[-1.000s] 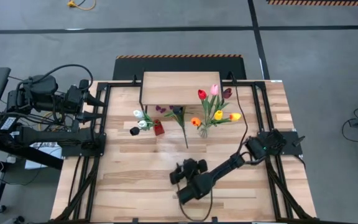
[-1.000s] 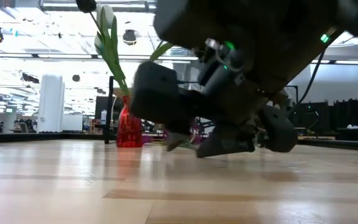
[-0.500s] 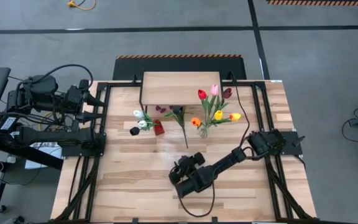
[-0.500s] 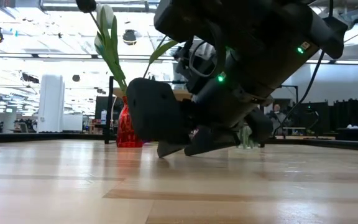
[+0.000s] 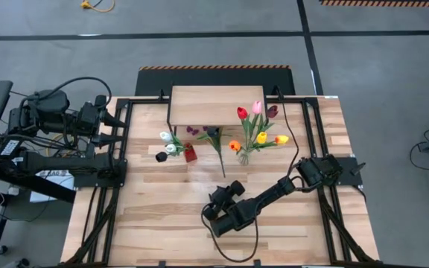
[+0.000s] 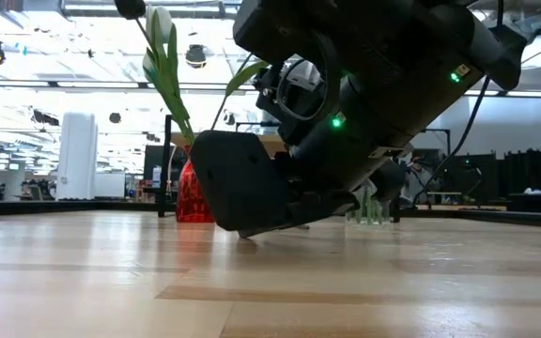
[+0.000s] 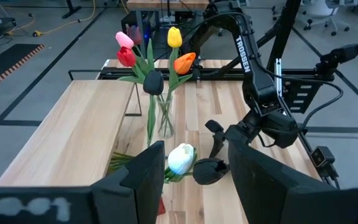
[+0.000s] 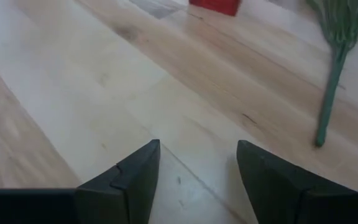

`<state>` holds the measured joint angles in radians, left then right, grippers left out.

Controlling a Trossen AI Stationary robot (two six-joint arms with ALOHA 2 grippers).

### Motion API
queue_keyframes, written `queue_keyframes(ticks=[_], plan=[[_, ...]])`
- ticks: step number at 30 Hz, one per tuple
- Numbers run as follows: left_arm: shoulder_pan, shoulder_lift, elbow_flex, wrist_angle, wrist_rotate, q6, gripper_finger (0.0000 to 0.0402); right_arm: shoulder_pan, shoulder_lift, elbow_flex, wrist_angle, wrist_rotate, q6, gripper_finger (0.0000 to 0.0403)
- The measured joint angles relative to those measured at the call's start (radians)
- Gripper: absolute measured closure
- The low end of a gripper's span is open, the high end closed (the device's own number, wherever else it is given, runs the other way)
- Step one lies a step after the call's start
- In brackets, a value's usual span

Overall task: Pick and place flowers into a vace then onto a shelf
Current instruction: Put the purple flowers into the red vase

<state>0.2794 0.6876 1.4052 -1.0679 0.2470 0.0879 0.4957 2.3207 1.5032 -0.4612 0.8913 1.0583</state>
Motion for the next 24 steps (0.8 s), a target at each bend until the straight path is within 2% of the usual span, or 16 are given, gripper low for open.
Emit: queue_keyframes(ticks=[6, 10, 14, 18, 24], plan=[[0.000, 0.000, 0.000, 0.000, 0.000, -0.001, 0.0235, 0.001, 0.000, 0.002, -0.055, -0.013, 0.193, 0.0195], [0.000, 0.000, 0.000, 0.000, 0.000, -0.002, 0.0235, 0.001, -0.003, 0.004, -0.137, -0.030, 0.354, 0.0195], [0.000, 0.000, 0.000, 0.000, 0.000, 0.001, 0.0235, -0.002, -0.003, 0.004, -0.227, -0.032, 0.450, 0.0195], [0.000, 0.000, 0.000, 0.000, 0.000, -0.002, 0.0235, -0.009, -0.004, 0.004, -0.304, -0.038, 0.513, 0.0195], [0.000, 0.000, 0.000, 0.000, 0.000, -0.002, 0.0235, -0.026, -0.004, 0.003, -0.313, -0.037, 0.486, 0.0195]])
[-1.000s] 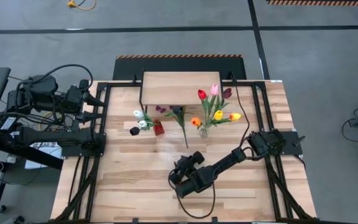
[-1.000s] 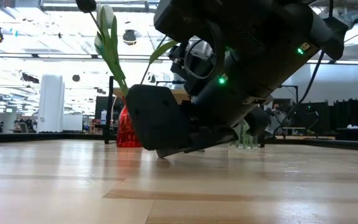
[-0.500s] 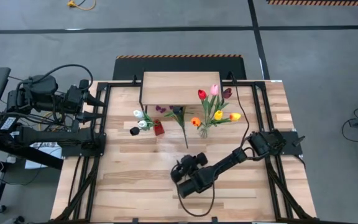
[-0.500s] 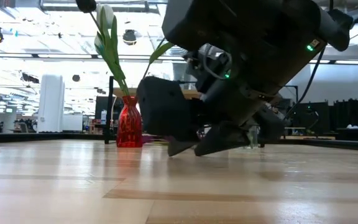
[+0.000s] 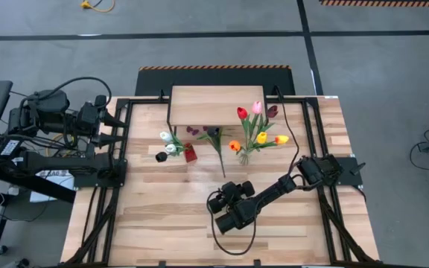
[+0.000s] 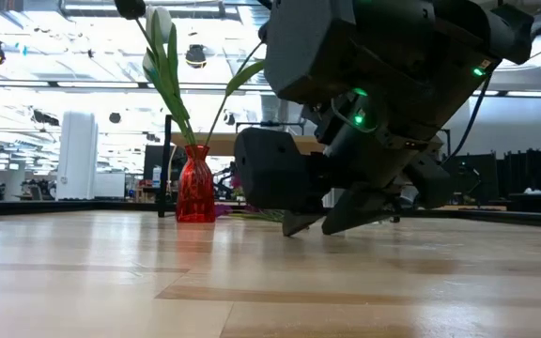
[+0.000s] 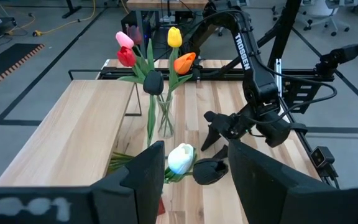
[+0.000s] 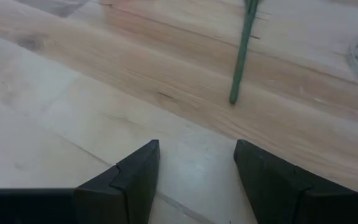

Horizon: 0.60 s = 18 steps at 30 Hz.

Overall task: Pick and place flowers into a vace then onto a shelf
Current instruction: Put the purple flowers into the red vase

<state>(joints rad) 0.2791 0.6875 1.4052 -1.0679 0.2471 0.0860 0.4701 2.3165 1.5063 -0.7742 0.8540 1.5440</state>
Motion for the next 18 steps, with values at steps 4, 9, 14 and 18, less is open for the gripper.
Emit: queue_keyframes(ticks=[4, 9, 14, 18], plan=[[0.000, 0.000, 0.000, 0.000, 0.000, 0.004, 0.0235, -0.014, 0.000, -0.001, -0.005, 0.001, -0.003, 0.0195], [0.000, 0.000, 0.000, 0.000, 0.000, 0.002, 0.0235, -0.036, 0.000, -0.002, -0.013, 0.006, -0.004, 0.0195], [0.000, 0.000, 0.000, 0.000, 0.000, 0.000, 0.0235, -0.057, 0.001, -0.003, -0.014, 0.029, -0.007, 0.0195], [0.000, 0.000, 0.000, 0.000, 0.000, 0.003, 0.0235, -0.075, 0.002, -0.004, -0.014, 0.031, -0.008, 0.0195]])
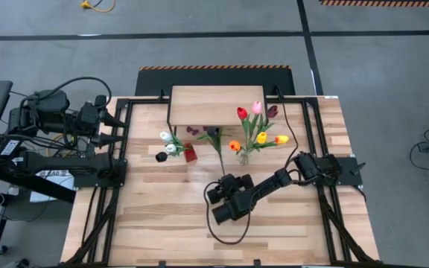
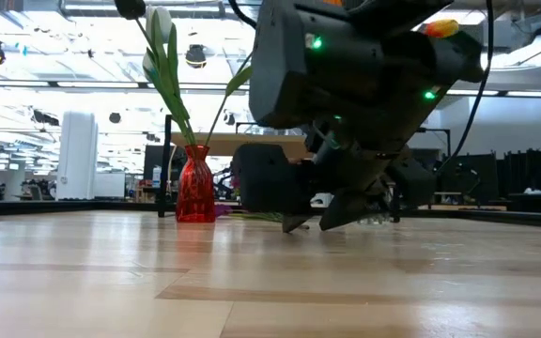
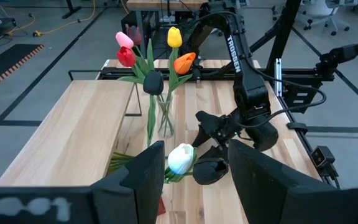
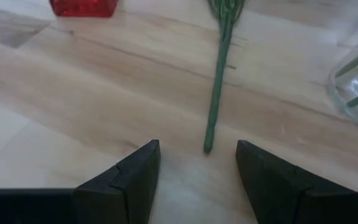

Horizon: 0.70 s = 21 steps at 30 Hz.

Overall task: Pick and place flowers into a vace then onto a shelf
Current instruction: Put the purple flowers into the red vase

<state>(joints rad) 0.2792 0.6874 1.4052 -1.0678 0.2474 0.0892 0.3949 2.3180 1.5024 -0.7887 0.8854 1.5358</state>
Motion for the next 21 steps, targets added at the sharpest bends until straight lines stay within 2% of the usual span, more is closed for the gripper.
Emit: queue_keyframes(ticks=[21], plan=[[0.000, 0.000, 0.000, 0.000, 0.000, -0.003, 0.0235, -0.062, 0.007, 0.000, 0.021, 0.011, -0.025, 0.0195]])
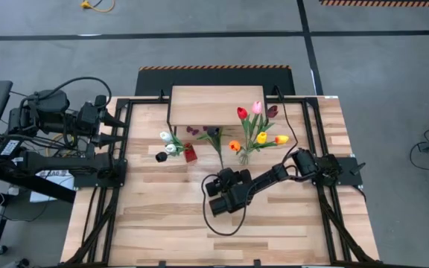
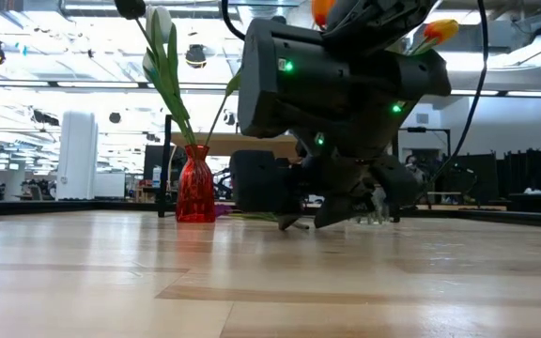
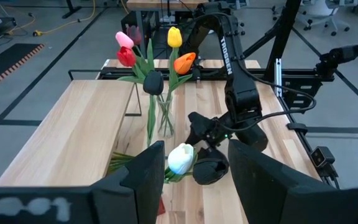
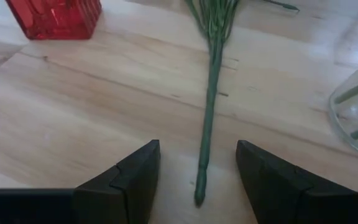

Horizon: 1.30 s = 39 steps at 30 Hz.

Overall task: Pick and place flowers into a vace then onto a shelf
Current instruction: Put the purple flowers into the red vase

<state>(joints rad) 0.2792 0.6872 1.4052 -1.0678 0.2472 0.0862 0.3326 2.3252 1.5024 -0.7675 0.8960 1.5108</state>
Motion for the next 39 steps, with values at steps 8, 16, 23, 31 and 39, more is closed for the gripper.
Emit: queue_keyframes(ticks=[8, 16, 23, 31, 39], plan=[[0.000, 0.000, 0.000, 0.000, 0.000, 0.000, 0.0235, -0.009, 0.000, 0.000, 0.017, -0.002, -0.002, 0.0203], [0.000, 0.000, 0.000, 0.000, 0.000, 0.002, 0.0235, -0.016, 0.000, 0.001, 0.022, -0.011, -0.002, 0.0287], [0.000, 0.000, 0.000, 0.000, 0.000, 0.002, 0.0235, -0.016, 0.000, 0.001, 0.015, -0.021, -0.003, 0.0376], [0.000, 0.000, 0.000, 0.000, 0.000, 0.004, 0.0235, -0.002, 0.000, 0.001, 0.008, -0.037, 0.002, 0.0392], [0.000, 0.000, 0.000, 0.000, 0.000, 0.003, 0.0235, 0.028, 0.000, 0.002, -0.014, -0.053, 0.118, 0.0399]])
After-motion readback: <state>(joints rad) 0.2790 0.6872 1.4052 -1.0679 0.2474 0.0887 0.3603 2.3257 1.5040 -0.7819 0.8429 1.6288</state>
